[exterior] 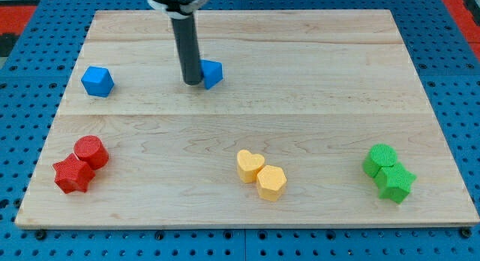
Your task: Slide the blue triangle right a bit
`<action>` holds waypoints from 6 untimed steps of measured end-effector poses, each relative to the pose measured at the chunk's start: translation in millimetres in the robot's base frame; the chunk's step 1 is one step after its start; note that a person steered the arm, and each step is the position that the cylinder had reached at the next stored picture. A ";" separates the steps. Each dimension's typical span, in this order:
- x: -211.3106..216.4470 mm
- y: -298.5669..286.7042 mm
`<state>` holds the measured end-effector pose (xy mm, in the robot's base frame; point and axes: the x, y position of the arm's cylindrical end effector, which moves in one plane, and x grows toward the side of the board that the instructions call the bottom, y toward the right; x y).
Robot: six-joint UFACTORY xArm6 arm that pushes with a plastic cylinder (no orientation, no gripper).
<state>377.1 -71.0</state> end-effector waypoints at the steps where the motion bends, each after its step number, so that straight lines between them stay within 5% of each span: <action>1: 0.0 -5.1; 2: -10.1 -56.2; 5: 27.2 42.3; 6: 3.1 -31.1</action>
